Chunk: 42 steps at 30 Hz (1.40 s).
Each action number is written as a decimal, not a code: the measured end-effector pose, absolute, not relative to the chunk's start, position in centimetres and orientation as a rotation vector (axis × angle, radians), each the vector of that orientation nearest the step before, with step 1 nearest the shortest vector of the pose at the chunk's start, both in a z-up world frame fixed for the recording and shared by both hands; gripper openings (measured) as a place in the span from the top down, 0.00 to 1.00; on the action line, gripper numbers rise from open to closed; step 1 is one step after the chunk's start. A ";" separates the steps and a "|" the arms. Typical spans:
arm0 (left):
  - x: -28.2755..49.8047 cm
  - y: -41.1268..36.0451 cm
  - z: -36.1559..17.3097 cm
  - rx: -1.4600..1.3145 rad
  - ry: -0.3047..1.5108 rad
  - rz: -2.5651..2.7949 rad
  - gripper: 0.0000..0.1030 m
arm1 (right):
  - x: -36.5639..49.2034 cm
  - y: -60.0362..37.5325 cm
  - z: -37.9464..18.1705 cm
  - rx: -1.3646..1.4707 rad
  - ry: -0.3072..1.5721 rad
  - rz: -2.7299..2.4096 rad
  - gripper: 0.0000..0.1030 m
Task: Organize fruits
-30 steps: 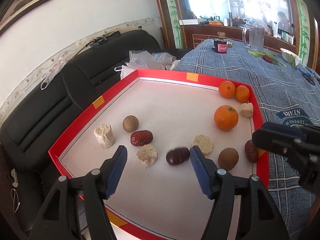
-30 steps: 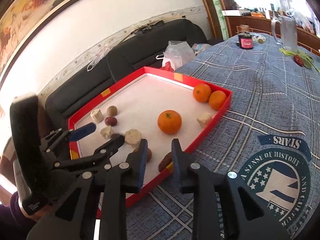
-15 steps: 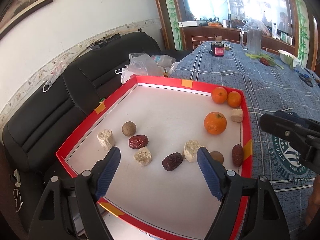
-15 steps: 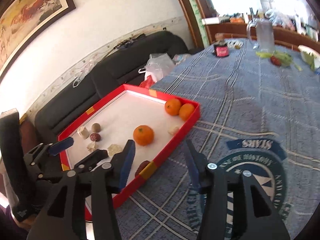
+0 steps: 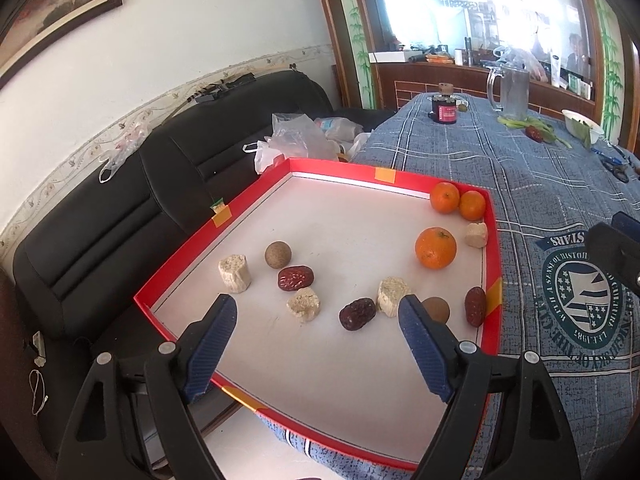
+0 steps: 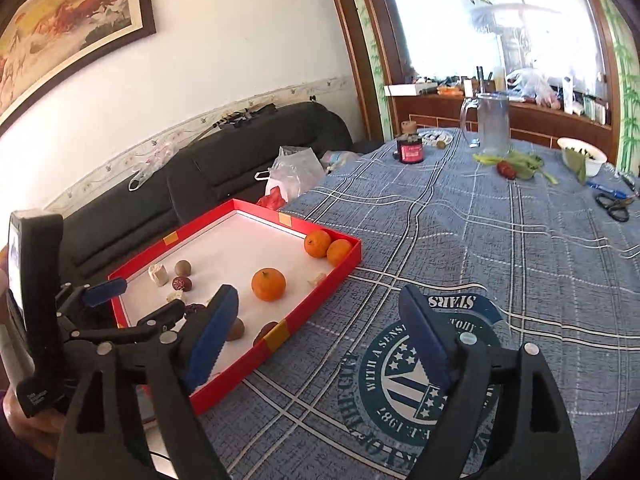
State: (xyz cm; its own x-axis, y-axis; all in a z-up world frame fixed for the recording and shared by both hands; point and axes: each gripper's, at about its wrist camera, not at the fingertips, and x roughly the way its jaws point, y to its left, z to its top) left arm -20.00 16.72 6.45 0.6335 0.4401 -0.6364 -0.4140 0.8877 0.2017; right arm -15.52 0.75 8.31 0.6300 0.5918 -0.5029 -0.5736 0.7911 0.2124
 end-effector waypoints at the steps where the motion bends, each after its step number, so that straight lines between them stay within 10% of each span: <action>1: -20.1 16.7 6.5 0.040 0.733 0.492 0.19 | -15.7 0.7 8.4 0.030 0.584 0.667 0.19; 42: -23.1 17.8 7.5 0.021 0.661 0.603 0.13 | -21.0 2.9 9.3 -0.044 0.513 0.705 0.16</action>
